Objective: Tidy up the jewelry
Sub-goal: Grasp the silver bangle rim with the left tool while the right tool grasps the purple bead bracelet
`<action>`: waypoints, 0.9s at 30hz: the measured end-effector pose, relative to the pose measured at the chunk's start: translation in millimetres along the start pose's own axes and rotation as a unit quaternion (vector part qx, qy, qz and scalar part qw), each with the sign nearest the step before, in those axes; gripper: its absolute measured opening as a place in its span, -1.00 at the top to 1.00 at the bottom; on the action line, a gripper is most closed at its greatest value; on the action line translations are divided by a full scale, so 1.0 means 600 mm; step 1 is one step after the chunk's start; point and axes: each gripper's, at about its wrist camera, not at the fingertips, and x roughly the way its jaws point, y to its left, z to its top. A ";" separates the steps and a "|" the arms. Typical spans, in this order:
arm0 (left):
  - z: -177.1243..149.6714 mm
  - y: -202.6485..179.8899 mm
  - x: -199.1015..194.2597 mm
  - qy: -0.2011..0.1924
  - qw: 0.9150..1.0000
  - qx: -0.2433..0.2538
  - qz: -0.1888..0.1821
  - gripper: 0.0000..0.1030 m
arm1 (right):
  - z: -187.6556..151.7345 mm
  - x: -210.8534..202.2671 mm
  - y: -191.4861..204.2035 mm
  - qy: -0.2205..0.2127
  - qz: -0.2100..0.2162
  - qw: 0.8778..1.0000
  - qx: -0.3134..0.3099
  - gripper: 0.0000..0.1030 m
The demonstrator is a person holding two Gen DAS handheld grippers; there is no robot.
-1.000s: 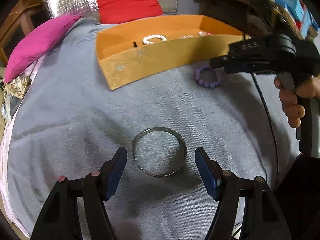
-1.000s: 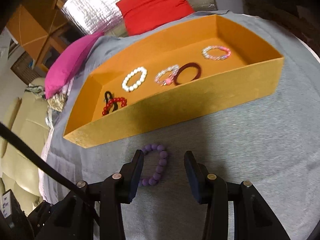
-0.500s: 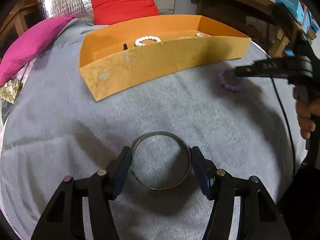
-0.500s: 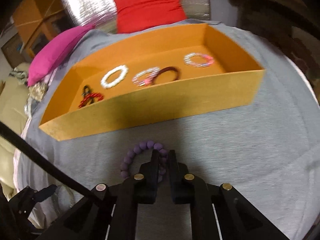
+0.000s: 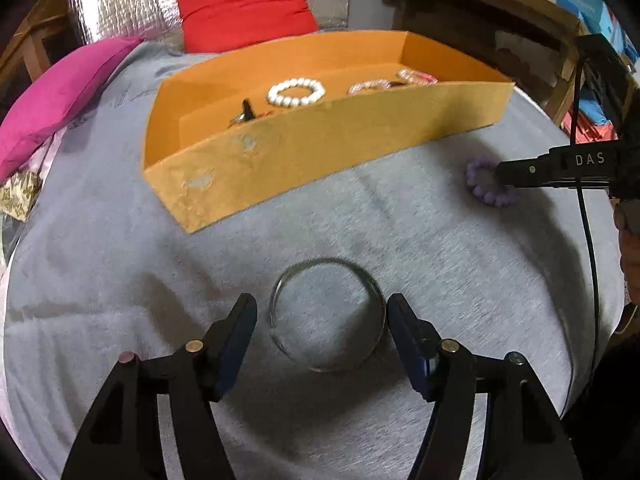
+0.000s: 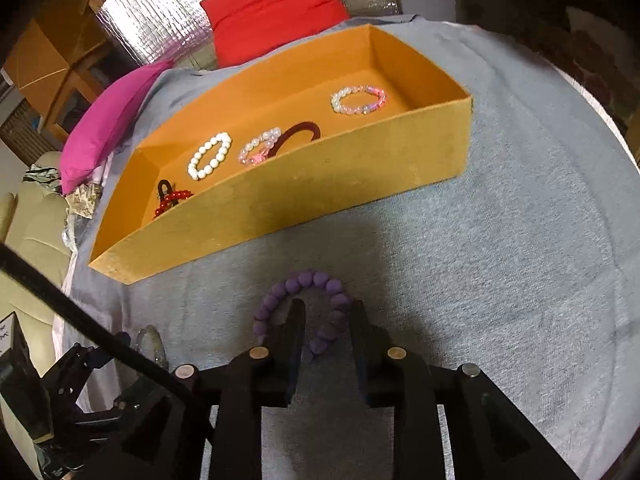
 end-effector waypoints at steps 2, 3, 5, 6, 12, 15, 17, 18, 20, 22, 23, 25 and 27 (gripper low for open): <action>-0.006 0.008 0.002 0.007 1.000 -0.006 -0.004 -0.33 | -0.004 0.013 -0.001 0.017 -0.004 1.000 0.006 0.34; -0.009 0.012 0.002 0.009 1.000 -0.010 -0.010 -0.33 | -0.005 0.015 0.002 0.015 -0.010 1.000 0.002 0.33; -0.013 0.019 0.002 0.011 1.000 -0.022 -0.019 -0.34 | -0.008 0.016 0.011 0.011 -0.017 1.000 -0.011 0.25; -0.015 0.022 0.002 0.011 0.999 -0.026 -0.022 -0.34 | -0.010 0.017 0.012 0.008 -0.020 1.000 -0.011 0.25; -0.012 0.026 0.007 0.016 0.999 -0.035 -0.026 -0.37 | -0.012 0.024 0.013 -0.001 -0.030 0.999 -0.017 0.24; -0.011 0.024 0.009 0.017 0.999 -0.035 -0.031 -0.48 | -0.010 0.022 0.000 -0.005 -0.009 1.000 0.001 0.16; -0.010 0.020 0.011 0.019 0.999 -0.034 -0.029 -0.53 | -0.009 0.019 -0.009 -0.005 0.015 1.000 0.012 0.11; -0.008 0.017 0.013 0.019 0.999 -0.033 -0.027 -0.53 | -0.009 0.017 -0.015 -0.006 0.023 1.000 0.018 0.11; -0.006 0.015 0.015 0.021 0.999 -0.034 -0.026 -0.54 | -0.007 0.013 -0.035 -0.002 0.055 0.997 0.048 0.12; -0.001 0.008 0.019 0.020 0.999 -0.037 -0.025 -0.54 | -0.005 0.010 -0.050 0.002 0.080 0.994 0.070 0.12; 0.000 0.006 0.020 0.019 0.999 -0.037 -0.023 -0.54 | -0.005 0.009 -0.059 0.005 0.092 0.992 0.084 0.13; 0.003 0.004 0.019 0.017 0.999 -0.036 -0.019 -0.54 | -0.006 0.007 -0.061 0.005 0.093 0.992 0.087 0.19; 0.007 0.002 0.020 0.015 0.999 -0.039 -0.018 -0.54 | -0.007 0.004 -0.053 0.000 0.073 0.995 0.073 0.34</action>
